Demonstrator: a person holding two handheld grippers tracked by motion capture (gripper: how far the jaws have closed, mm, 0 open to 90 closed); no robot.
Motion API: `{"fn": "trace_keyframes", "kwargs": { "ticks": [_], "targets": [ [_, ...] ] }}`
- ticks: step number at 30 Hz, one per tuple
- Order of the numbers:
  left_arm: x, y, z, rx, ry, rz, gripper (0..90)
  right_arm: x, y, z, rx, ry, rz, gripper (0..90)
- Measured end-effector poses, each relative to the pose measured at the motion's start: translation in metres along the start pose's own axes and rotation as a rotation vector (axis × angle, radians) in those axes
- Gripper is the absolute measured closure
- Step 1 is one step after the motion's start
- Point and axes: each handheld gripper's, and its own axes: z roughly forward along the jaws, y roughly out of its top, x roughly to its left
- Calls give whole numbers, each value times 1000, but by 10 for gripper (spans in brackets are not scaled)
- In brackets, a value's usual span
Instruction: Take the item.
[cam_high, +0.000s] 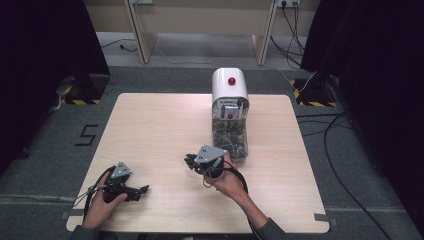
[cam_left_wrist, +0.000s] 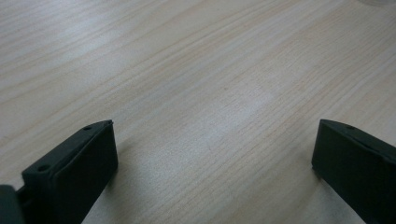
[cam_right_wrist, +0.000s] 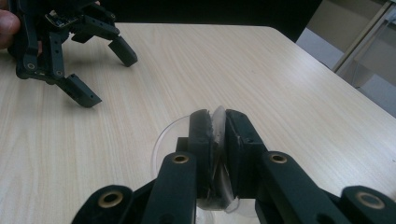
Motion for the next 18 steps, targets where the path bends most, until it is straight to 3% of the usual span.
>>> {"fn": "trace_keyframes", "kwargs": {
  "ticks": [18],
  "targets": [
    [0, 0, 0, 0, 0, 0, 0, -3, 3, -6, -28, -9, 16, 739]
  ]
}}
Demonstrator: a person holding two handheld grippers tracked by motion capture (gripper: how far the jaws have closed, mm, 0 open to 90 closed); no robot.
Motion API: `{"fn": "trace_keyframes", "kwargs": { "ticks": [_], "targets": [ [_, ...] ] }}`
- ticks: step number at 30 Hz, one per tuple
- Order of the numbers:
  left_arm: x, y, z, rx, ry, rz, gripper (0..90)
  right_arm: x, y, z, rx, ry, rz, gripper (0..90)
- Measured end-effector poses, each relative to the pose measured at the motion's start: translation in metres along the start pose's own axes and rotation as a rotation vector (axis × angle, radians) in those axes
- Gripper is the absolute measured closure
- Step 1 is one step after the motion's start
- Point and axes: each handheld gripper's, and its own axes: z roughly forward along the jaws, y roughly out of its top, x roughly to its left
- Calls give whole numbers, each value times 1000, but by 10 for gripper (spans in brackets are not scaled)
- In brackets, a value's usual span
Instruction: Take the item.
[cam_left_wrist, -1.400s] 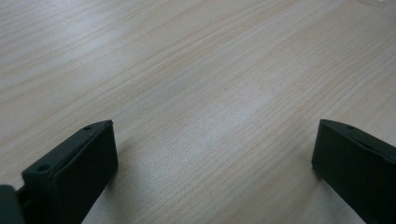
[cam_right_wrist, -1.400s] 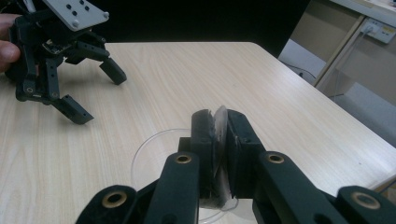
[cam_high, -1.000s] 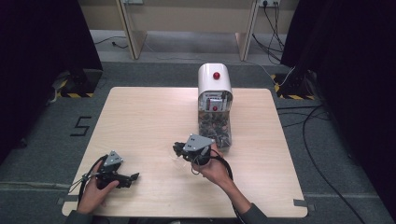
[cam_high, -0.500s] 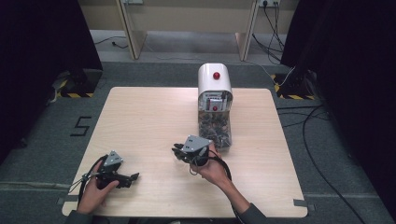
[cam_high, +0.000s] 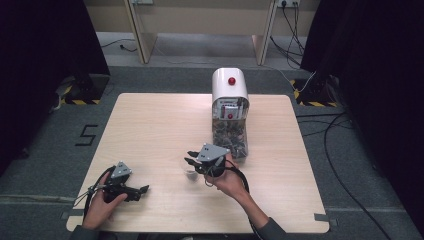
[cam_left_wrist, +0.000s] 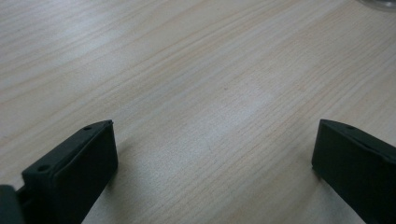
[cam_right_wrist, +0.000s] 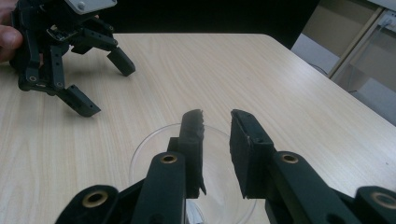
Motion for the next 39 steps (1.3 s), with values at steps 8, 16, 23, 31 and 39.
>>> {"fn": "trace_keyframes", "kwargs": {
  "ticks": [8, 16, 23, 31, 39],
  "targets": [
    [0, 0, 0, 0, 0, 0, 0, -7, 0, -8, -12, -21, 31, 682],
    [0, 0, 0, 0, 0, 0, 0, -15, -3, -18, -14, -27, 62, 613],
    [0, 0, 0, 0, 0, 0, 0, -21, -4, -26, -13, -41, 83, 532],
    [0, 0, 0, 0, 0, 0, 0, -31, -9, -37, -27, -70, 119, 463],
    [0, 0, 0, 0, 0, 0, 0, -35, -14, -45, -22, -86, 140, 458]
  ]
}}
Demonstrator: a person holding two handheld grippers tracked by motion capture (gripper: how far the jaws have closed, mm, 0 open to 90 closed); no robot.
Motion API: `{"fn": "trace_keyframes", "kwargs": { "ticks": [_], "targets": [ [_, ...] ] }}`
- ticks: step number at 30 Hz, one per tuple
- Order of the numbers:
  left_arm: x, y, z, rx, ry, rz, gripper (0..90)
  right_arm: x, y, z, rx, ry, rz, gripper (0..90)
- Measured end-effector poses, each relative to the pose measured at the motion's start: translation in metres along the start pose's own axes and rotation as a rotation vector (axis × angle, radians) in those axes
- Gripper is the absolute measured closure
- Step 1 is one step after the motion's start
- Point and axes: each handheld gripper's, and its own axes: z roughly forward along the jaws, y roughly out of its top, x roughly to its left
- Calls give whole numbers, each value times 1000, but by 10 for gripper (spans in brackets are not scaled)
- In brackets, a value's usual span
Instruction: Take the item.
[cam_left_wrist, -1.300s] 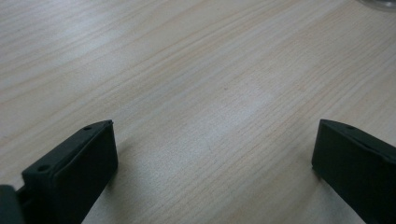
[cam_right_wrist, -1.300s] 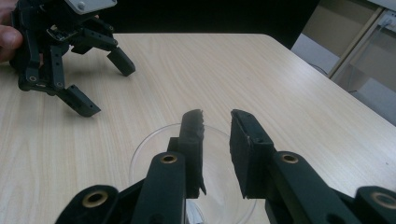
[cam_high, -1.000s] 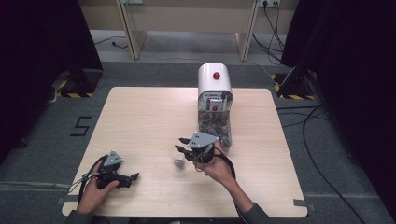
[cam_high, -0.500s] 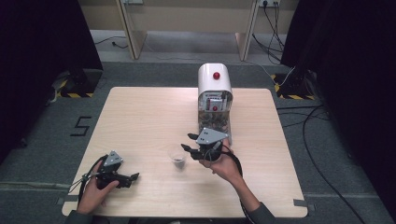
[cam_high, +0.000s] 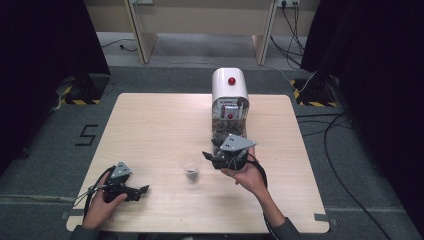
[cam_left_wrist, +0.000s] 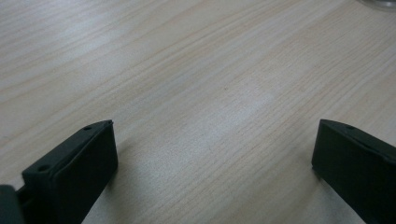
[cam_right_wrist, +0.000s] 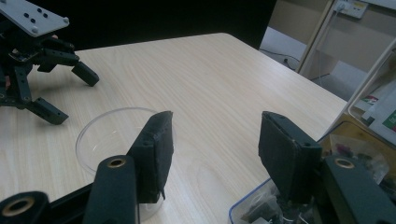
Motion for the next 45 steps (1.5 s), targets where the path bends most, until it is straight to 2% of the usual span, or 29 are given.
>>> {"fn": "trace_keyframes", "kwargs": {
  "ticks": [8, 25, 45],
  "targets": [
    [0, 0, 0, 0, 0, 0, 0, -2, -4, 1, 7, -1, -2, 453],
    [0, 0, 0, 0, 0, 0, 0, -10, -7, -6, 1, -36, 17, 427],
    [0, 0, 0, 0, 0, 0, 0, -16, -16, -12, 24, -51, 36, 420]
  ]
}}
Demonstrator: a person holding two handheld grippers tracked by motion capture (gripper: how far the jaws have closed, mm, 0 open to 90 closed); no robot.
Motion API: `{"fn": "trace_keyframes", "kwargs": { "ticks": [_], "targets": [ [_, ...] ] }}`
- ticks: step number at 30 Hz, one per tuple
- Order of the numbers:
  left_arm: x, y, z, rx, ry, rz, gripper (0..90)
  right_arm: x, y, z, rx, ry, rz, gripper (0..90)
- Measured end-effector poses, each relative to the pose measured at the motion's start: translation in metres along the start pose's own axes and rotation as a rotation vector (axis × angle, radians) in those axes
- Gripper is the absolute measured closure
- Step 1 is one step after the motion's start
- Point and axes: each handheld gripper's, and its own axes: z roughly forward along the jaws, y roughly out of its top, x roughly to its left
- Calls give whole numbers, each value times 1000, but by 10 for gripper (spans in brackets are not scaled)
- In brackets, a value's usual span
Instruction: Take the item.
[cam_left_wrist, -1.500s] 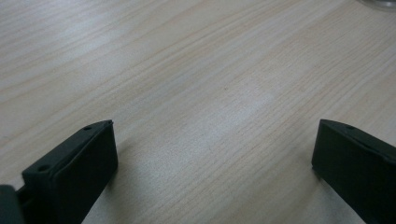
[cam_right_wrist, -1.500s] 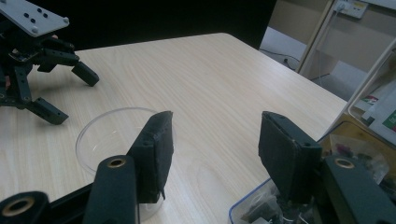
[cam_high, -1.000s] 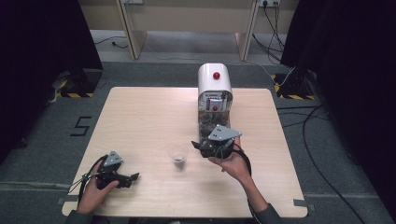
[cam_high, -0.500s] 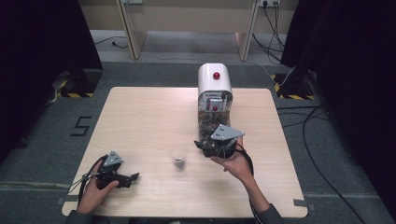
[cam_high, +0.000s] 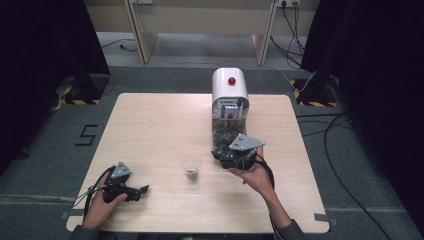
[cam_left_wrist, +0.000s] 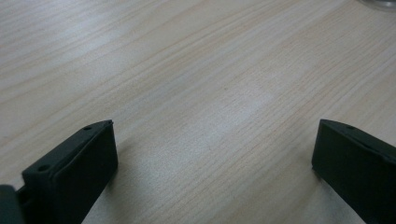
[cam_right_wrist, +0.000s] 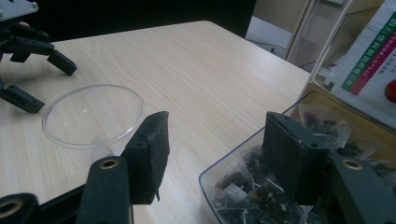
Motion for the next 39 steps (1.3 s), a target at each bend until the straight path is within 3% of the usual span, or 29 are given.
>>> {"fn": "trace_keyframes", "kwargs": {
  "ticks": [21, 39],
  "targets": [
    [0, 0, 0, 0, 0, 0, 0, -14, -21, -20, 25, -55, 57, 418],
    [0, 0, 0, 0, 0, 0, 0, -16, -33, -31, 43, -73, 69, 414]
  ]
}}
